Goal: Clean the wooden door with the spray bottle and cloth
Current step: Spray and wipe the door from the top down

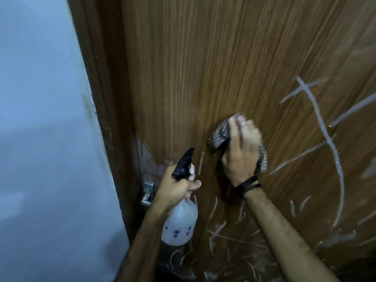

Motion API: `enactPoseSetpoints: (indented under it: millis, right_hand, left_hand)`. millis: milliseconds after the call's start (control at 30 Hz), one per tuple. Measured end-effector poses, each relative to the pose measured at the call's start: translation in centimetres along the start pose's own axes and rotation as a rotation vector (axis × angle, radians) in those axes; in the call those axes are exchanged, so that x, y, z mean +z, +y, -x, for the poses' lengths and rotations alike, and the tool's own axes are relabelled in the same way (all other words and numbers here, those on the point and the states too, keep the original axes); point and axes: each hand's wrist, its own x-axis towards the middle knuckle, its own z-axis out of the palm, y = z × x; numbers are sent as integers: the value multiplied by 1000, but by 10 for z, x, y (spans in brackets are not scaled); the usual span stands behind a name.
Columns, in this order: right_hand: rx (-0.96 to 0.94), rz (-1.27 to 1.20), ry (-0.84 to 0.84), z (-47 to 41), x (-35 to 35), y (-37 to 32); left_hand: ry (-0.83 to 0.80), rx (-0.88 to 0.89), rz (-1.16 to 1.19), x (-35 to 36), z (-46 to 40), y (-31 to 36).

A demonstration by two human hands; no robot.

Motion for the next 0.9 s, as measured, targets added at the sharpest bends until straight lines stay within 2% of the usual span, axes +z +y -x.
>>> enactPoseSetpoints:
  millis: [67, 167, 233, 333, 400, 467, 533, 633, 700, 800, 900]
  right_hand:
    - [108, -40, 119, -40, -4, 0]
    - [39, -6, 161, -73, 2, -12]
    - [-84, 50, 94, -63, 12, -23]
    - [-333, 68, -124, -7, 26, -37]
    - [-433, 119, -225, 32, 28, -38]
    - [-403, 133, -262, 52, 24, -37]
    - [-287, 77, -239, 42, 19, -39]
    - [-78, 12, -99, -18, 17, -47]
    - [-28, -14, 1, -61, 22, -59]
    - [-105, 26, 7, -89, 40, -88]
    - [-344, 39, -161, -59, 59, -113]
  left_hand:
    - [-31, 15, -12, -7, 1, -2]
    - [-45, 22, -20, -16, 2, -2]
    - [-42, 18, -17, -20, 3, -2]
    - [-57, 10, 17, -30, 5, -1]
    - [-74, 7, 23, -37, 8, 1]
    - [-73, 14, 20, -46, 10, 0]
    - [-63, 22, 30, -56, 11, -3]
    - [-64, 20, 42, -68, 11, -7]
    - [-74, 27, 41, -74, 12, -6]
    - [-73, 25, 59, -85, 13, 0]
    - [-53, 11, 53, -97, 16, 6]
